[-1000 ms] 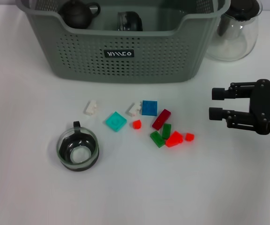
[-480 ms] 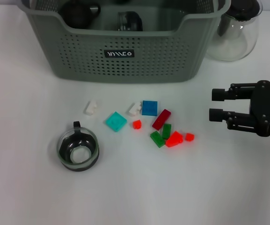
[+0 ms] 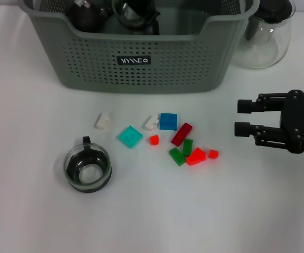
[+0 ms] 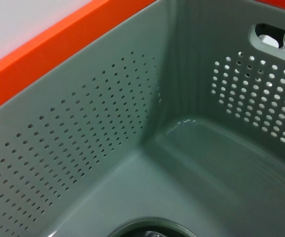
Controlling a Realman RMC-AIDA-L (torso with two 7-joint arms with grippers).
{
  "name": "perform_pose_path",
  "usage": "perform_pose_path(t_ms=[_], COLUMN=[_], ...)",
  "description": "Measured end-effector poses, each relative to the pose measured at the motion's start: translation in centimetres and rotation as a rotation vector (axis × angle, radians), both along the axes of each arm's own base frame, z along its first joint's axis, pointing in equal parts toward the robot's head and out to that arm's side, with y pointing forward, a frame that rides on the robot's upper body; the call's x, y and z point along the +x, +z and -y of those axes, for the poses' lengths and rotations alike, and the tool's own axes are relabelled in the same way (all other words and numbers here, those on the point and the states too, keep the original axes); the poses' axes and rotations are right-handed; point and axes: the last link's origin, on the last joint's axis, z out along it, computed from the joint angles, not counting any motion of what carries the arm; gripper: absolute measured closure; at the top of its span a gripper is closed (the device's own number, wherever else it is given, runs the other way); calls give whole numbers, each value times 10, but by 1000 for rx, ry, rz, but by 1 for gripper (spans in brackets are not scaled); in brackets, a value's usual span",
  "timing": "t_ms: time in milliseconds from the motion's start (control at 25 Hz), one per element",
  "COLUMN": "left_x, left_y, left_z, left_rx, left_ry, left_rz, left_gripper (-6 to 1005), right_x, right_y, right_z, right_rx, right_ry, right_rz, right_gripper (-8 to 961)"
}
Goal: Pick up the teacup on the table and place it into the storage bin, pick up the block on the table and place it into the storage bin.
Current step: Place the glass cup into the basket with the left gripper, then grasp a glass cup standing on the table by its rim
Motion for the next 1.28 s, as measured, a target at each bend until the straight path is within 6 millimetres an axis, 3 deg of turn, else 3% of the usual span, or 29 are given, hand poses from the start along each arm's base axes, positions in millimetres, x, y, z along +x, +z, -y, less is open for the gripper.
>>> perform_pose_path(t_ms=[160,320,440,560,720,920,1080,1160,1200,1280], left_x=[-4,1,10,10,-13,-59,-98,-117,-134,-143], left_y=[0,14,53,97,145,181,175,162,144,130], left_z=[1,3,14,33,55,110,154,168,183,195], left_rx=[2,35,101,138,148,80,2,-22,-76,-142], left_ry=[3,-7,-62,-136,-164,-368,-458,-449,-456,-470], left_rz=[11,92,298,526,747,1013,972,861,724,640], left_gripper=[841,802,605,540,454,365,356,359,360,363], right_x=[0,0,0,0,0,-1,-1,-2,-2,-3], right_y=[0,0,1,2,2,2,3,3,3,4], right_z=[0,0,0,-1,-1,-2,-2,-4,-4,-5], right_rx=[0,0,-1,-1,-1,0,0,0,0,-1], right_ry=[-1,-1,-4,-6,-4,-1,1,5,5,9], right_rz=[-1,-1,0,-1,0,0,2,2,2,3], right_gripper=[421,421,421,421,421,421,421,421,421,421])
